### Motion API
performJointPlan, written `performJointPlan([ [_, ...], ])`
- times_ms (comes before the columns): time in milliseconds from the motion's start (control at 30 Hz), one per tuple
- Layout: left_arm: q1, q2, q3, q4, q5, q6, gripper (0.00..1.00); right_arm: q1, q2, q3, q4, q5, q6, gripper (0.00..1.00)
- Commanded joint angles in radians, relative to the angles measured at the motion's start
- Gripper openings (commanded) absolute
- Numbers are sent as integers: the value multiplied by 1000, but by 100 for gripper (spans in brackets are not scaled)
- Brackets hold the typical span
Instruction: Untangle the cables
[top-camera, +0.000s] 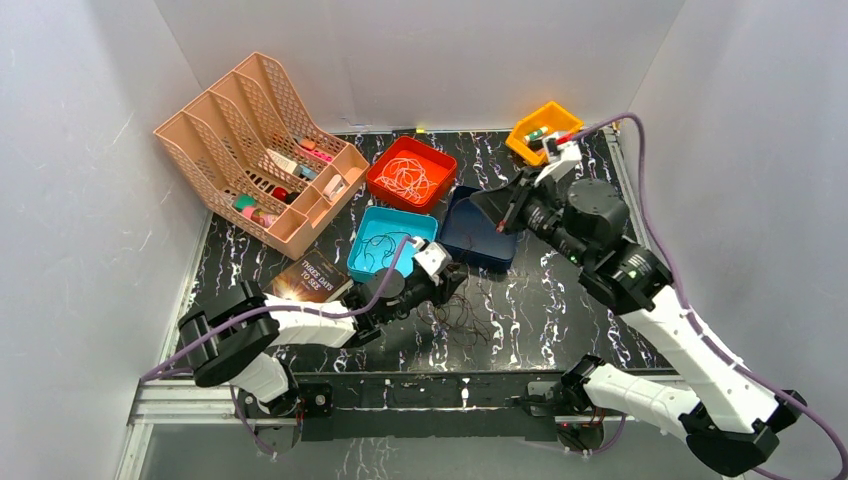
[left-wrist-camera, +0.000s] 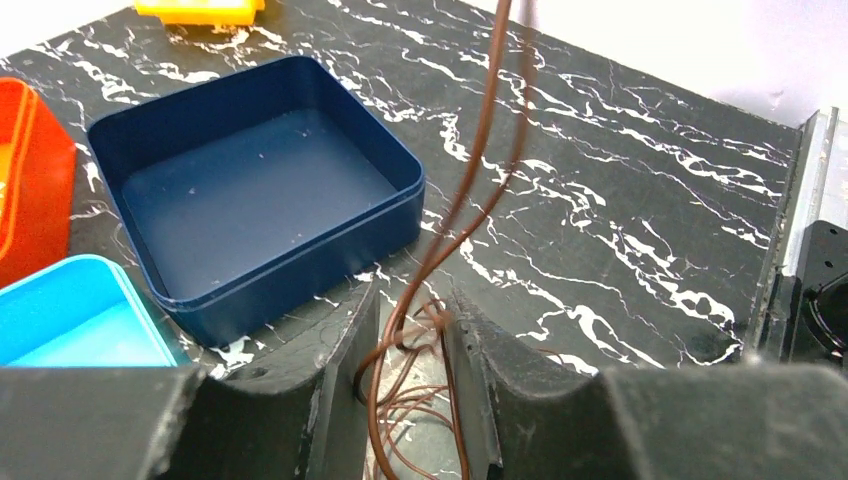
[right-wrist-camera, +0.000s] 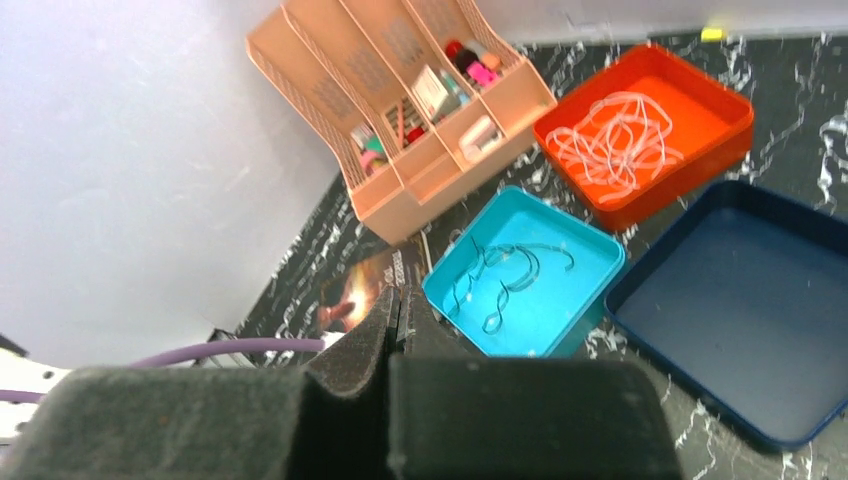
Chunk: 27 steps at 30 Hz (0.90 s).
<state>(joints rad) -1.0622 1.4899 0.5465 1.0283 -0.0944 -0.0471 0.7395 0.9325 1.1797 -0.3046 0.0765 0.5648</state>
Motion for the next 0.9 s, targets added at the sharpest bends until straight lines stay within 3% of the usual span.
performJointPlan([
  [0, -9, 23, -20, 66, 11, -65, 29, -5, -36, 112, 20, 38, -33, 0],
  [500, -15, 91, -39, 81, 23, -114, 34, -4, -18, 349, 38, 105, -152, 0],
  [867, -16, -2, -141, 70, -118, -210, 47, -5, 2, 383, 3, 180, -211, 0],
])
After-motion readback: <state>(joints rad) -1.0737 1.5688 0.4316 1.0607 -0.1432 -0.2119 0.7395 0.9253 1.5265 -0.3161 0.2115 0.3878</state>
